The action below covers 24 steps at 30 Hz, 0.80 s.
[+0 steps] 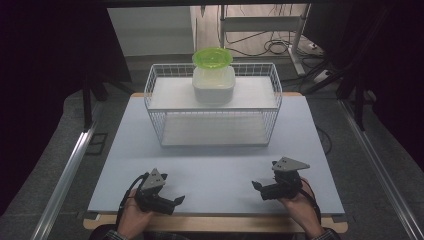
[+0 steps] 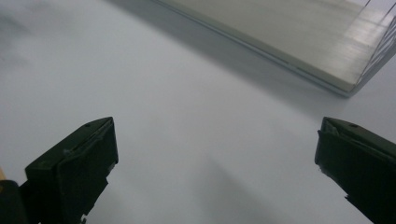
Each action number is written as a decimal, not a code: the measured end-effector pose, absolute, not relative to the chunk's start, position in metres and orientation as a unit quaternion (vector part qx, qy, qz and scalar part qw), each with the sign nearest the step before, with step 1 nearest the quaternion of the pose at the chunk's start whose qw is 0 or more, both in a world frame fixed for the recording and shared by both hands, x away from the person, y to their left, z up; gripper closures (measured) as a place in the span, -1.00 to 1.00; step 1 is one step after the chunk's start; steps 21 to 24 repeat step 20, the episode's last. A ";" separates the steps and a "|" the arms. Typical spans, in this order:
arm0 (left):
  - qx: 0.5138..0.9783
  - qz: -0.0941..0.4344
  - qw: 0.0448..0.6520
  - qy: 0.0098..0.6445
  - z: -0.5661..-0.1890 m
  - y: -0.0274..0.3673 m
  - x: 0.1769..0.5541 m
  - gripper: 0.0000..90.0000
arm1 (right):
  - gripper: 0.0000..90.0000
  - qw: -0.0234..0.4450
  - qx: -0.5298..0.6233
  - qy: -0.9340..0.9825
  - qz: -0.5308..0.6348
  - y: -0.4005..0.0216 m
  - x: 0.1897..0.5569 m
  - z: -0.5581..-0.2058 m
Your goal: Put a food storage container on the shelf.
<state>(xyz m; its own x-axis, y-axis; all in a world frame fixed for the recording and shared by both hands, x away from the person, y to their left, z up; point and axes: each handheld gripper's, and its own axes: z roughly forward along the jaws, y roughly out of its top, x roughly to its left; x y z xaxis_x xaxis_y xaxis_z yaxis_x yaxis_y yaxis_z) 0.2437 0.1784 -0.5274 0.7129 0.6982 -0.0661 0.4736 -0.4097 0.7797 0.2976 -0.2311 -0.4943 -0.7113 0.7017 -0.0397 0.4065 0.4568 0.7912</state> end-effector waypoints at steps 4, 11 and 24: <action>0.829 0.136 0.412 0.353 -0.527 0.178 0.244 -0.97 | -1.00 0.176 0.337 0.837 0.393 -0.231 0.298 -0.501; 0.830 0.137 0.409 0.352 -0.528 0.178 0.244 -0.97 | -1.00 0.155 0.343 0.846 0.378 -0.230 0.301 -0.509; 0.831 0.138 0.410 0.351 -0.527 0.178 0.244 -0.97 | -1.00 0.147 0.350 0.849 0.369 -0.230 0.302 -0.512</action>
